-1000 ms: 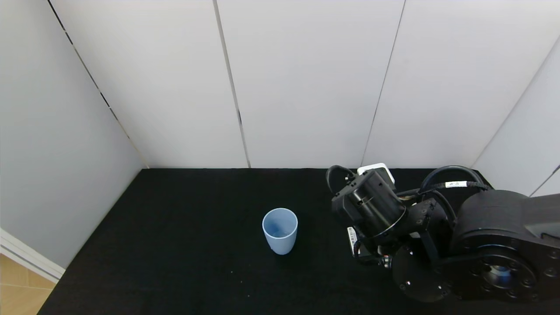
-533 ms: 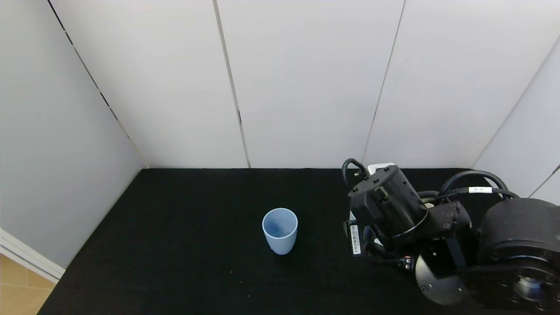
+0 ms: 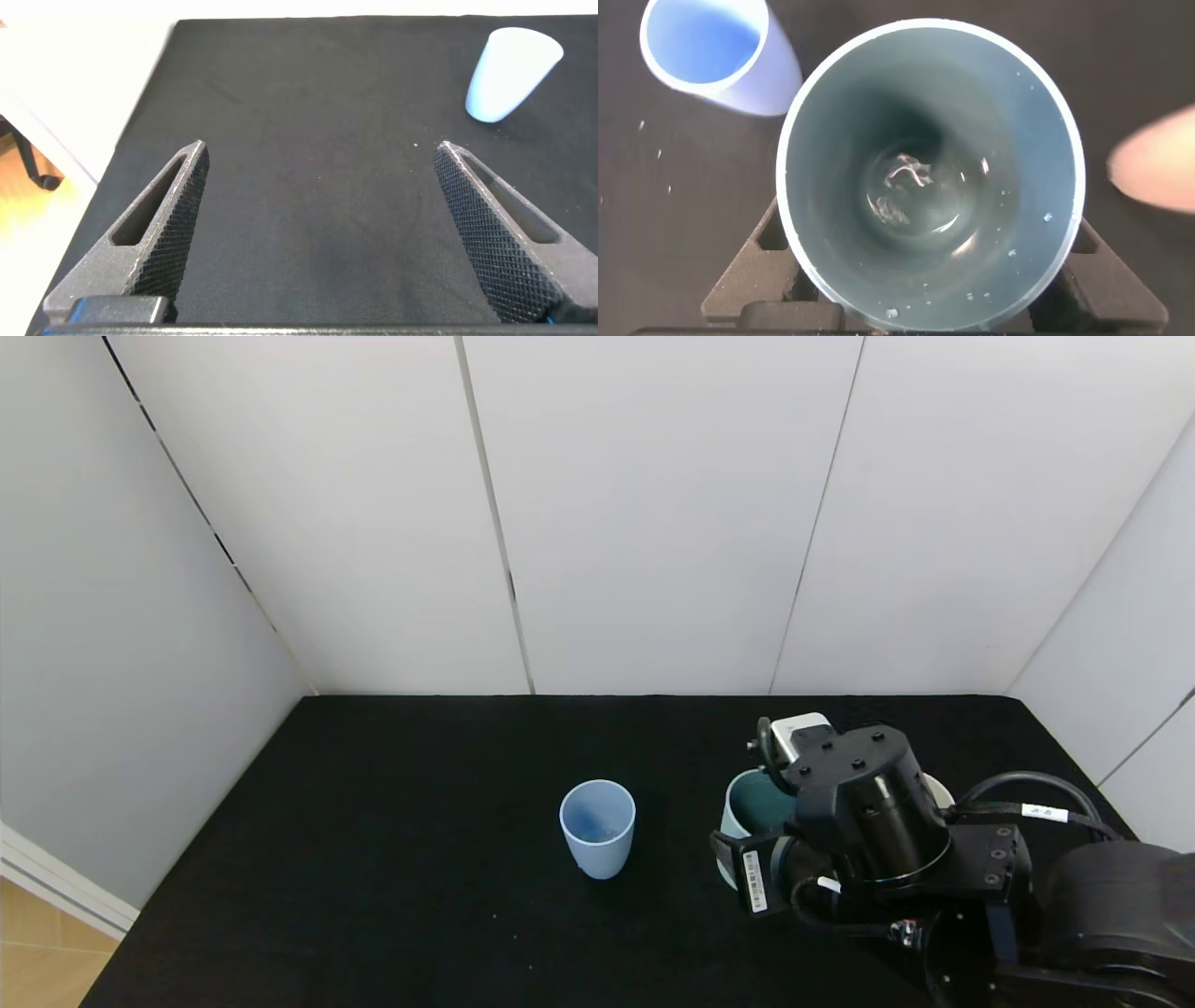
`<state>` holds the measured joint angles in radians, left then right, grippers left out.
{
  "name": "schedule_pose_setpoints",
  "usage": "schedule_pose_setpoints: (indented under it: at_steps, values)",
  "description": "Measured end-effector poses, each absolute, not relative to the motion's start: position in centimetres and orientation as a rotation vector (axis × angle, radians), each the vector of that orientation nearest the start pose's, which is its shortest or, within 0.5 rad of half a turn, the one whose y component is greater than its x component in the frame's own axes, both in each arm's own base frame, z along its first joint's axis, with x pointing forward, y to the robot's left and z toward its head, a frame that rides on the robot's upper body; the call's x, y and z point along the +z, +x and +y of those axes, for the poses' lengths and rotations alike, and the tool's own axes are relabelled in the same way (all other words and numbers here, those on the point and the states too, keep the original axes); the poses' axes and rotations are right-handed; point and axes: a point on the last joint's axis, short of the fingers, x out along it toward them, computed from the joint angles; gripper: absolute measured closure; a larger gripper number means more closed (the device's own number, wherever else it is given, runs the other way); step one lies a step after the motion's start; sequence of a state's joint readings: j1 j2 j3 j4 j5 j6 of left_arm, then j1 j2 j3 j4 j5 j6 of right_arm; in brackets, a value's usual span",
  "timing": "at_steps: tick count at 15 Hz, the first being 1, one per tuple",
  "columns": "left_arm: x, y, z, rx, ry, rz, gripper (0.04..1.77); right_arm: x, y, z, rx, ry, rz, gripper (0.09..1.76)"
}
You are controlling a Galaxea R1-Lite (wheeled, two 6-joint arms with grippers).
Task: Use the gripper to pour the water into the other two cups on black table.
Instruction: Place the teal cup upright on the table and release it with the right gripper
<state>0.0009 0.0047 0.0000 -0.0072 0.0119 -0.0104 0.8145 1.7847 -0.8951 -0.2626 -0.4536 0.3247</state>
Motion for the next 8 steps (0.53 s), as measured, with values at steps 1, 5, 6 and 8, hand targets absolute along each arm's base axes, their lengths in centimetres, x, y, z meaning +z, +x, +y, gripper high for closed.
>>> schedule_pose_setpoints:
  at_steps: [1,5,6,8]
  values:
    - [7.6,-2.2,0.0,0.012,-0.01,-0.003,0.09,14.3,22.3,21.8,0.273,-0.064,0.552,0.66]
    - [7.6,-2.2,0.0,0.013,-0.01,-0.003,0.09,12.9,22.3,21.5,0.267,-0.091,0.584,0.66]
    - [7.6,-2.2,0.0,0.013,-0.01,-0.003,0.09,12.5,22.4,21.6,0.262,-0.099,0.593,0.66]
    - [7.6,-2.2,0.0,0.013,-0.01,-0.003,0.09,11.7,22.4,21.6,0.246,-0.123,0.614,0.66]
